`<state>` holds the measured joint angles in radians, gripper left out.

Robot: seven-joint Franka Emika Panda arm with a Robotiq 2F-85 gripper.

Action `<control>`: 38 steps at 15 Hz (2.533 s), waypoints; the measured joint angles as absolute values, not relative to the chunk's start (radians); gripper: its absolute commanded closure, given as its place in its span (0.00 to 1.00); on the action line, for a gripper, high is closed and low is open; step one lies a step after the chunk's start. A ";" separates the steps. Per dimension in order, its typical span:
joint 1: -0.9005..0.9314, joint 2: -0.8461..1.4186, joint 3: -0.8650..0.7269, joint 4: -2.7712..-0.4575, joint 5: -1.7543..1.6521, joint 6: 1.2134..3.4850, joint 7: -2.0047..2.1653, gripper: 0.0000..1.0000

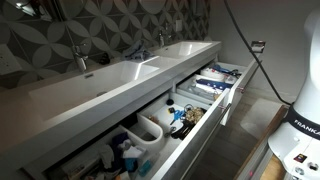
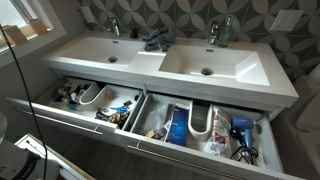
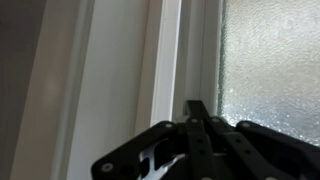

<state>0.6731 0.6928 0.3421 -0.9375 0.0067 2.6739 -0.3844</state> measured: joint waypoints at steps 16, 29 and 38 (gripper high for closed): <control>0.654 0.806 0.368 -0.708 0.021 2.409 -0.436 0.75; 0.594 0.389 0.348 -1.069 0.057 1.960 0.024 0.00; 0.496 0.049 0.261 -1.509 0.057 1.789 0.283 0.00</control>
<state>0.4956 0.0489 0.2606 -1.5088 0.0565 1.7894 0.2832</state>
